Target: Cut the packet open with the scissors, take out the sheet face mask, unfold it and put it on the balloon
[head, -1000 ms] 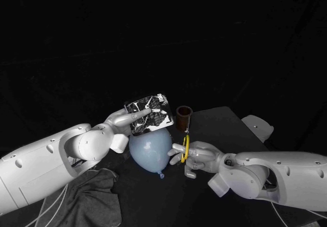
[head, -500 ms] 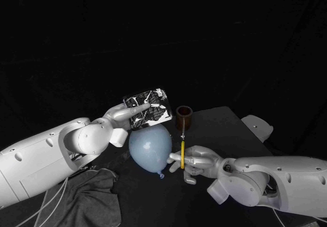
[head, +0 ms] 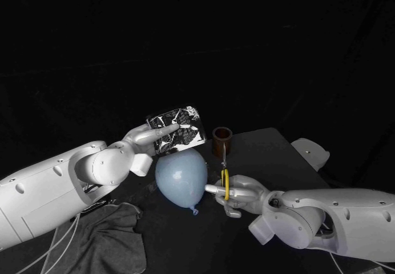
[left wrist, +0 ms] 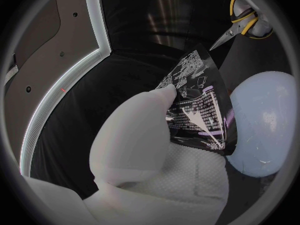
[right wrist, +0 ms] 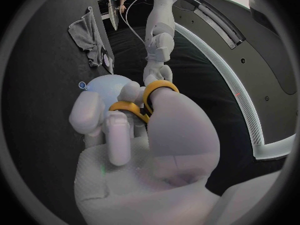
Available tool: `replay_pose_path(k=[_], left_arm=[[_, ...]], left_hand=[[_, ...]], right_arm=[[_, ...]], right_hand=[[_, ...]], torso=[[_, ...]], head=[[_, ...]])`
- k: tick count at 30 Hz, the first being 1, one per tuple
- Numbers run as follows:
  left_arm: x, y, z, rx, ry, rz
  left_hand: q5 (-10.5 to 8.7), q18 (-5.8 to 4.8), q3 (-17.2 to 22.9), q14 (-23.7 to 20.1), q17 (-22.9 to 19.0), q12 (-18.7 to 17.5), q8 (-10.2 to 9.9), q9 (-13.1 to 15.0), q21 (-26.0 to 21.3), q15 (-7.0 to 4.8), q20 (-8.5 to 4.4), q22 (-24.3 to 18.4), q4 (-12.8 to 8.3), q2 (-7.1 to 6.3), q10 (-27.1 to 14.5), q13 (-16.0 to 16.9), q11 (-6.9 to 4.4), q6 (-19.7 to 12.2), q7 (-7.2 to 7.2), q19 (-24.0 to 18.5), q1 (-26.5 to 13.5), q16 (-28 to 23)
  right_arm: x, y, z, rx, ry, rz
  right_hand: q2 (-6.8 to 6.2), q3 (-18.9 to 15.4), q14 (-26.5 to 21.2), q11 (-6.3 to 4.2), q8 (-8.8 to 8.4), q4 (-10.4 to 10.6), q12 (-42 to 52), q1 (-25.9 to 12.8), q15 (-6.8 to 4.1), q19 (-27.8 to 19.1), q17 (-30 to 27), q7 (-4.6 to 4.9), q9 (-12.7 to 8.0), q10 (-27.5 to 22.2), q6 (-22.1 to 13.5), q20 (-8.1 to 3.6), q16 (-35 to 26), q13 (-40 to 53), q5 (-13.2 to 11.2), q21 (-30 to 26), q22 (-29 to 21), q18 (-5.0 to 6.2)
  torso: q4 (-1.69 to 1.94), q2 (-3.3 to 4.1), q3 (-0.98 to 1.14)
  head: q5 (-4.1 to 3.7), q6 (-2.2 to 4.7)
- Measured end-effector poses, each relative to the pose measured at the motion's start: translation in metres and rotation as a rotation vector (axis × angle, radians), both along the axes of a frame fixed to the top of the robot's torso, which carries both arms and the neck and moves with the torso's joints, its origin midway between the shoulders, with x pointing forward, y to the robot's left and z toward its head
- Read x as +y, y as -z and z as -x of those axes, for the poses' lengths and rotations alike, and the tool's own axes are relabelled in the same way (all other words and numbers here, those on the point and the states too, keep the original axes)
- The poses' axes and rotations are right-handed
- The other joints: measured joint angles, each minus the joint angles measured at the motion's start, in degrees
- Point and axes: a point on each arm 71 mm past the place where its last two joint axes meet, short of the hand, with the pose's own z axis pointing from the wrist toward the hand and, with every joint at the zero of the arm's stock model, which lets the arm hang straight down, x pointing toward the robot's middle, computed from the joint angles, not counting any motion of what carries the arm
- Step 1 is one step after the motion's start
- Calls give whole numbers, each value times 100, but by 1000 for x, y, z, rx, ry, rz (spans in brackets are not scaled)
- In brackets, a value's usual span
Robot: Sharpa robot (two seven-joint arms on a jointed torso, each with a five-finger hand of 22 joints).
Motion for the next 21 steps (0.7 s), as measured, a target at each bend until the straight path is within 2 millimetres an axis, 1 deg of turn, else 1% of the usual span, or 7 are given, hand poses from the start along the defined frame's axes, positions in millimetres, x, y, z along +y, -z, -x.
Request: replay_pose_path(k=[1, 2, 5, 9, 11, 14, 21], left_arm=[[0, 0, 0, 0, 0, 0], [0, 0, 0, 0, 0, -1], [1, 0, 0, 1, -1, -2], [1, 0, 0, 3, 0, -3], [2, 0, 0, 3, 0, -3], [2, 0, 0, 4, 1, -4], [3, 0, 0, 5, 1, -5]], left_hand=[[0, 0, 0, 0, 0, 0, 0, 0, 0, 0, 0, 0, 0, 0, 0, 0, 0, 0, 0, 0, 0, 0], [4, -1, 0, 0, 0, 0, 0, 0, 0, 0, 0, 0, 0, 0, -1, 0, 0, 0, 0, 0, 0, 0], [22, -3, 0, 0, -1, 0, 0, 0, 0, 1, 0, 0, 0, 0, -9, 0, 9, -8, -8, 0, 0, 0], [22, -5, 0, -1, -1, 0, 0, 0, 0, 1, 0, 0, 0, 0, -10, 0, 9, -10, -9, 0, 0, 0], [22, -6, -1, -1, 0, 0, -3, 0, 0, 1, 0, 0, 0, 0, -10, 0, 10, -10, -10, 0, 0, 0], [22, -7, -1, -1, 6, 0, -5, 0, 0, 1, 0, 0, 0, -1, -10, 0, 10, -12, -11, 0, 0, 0], [22, -10, -1, -1, 5, -1, -11, 0, 0, 2, 0, 0, -1, -3, 4, 0, -5, -8, -7, 0, 0, 0]], right_arm=[[0, 0, 0, 2, 2, 3], [-1, 1, 0, 5, 5, 7], [-2, 2, 0, 13, 8, 19], [-4, 4, 0, 32, 6, 42], [-4, 5, 0, 41, 1, 49], [-3, 6, 1, 57, -15, 56], [-1, 7, 3, 70, -56, 59]], right_hand=[[-25, -61, 3, -78, 110, 60, 0, -135, -21, 48, 1, 14, 232, 78, 163, -7, 47, 0, -141, 87, 0, -49], [-55, -155, 5, -179, 444, 155, 337, -288, -39, 106, 1, -34, 303, 179, 416, -14, 93, -1, -203, 210, 0, -96], [-67, -471, 9, -298, 556, 389, 337, -599, -72, 255, 2, -91, 303, 264, 641, -48, 126, -2, -228, 563, 0, -132], [156, -827, 8, -418, 623, 748, 337, -884, -93, 452, 18, -144, 304, 304, 695, -103, 126, -1, -228, 1023, 0, -222], [400, -977, 1, -468, 710, 897, 338, -1242, -140, 485, 19, -160, 307, 321, 710, -135, 126, -1, -228, 1114, -1, -223], [535, -1076, 1, -483, 765, 905, 371, -1381, -141, 503, 19, -160, 342, 321, 711, -154, 126, -2, -228, 1207, -2, -225], [762, -1038, 9, -496, 765, 588, 385, -803, -192, 541, 18, -161, 349, 307, 711, -193, 125, -1, -228, 1255, -5, -228]], torso=[[1, 1, 0], [2, 2, 0], [2, 3, 0], [2, 5, 0], [2, 6, 0], [4, 8, 2], [8, 12, 3]], head=[[0, 0], [0, 0], [0, -1], [0, -1], [-1, -1], [-4, -1], [-5, 19]])
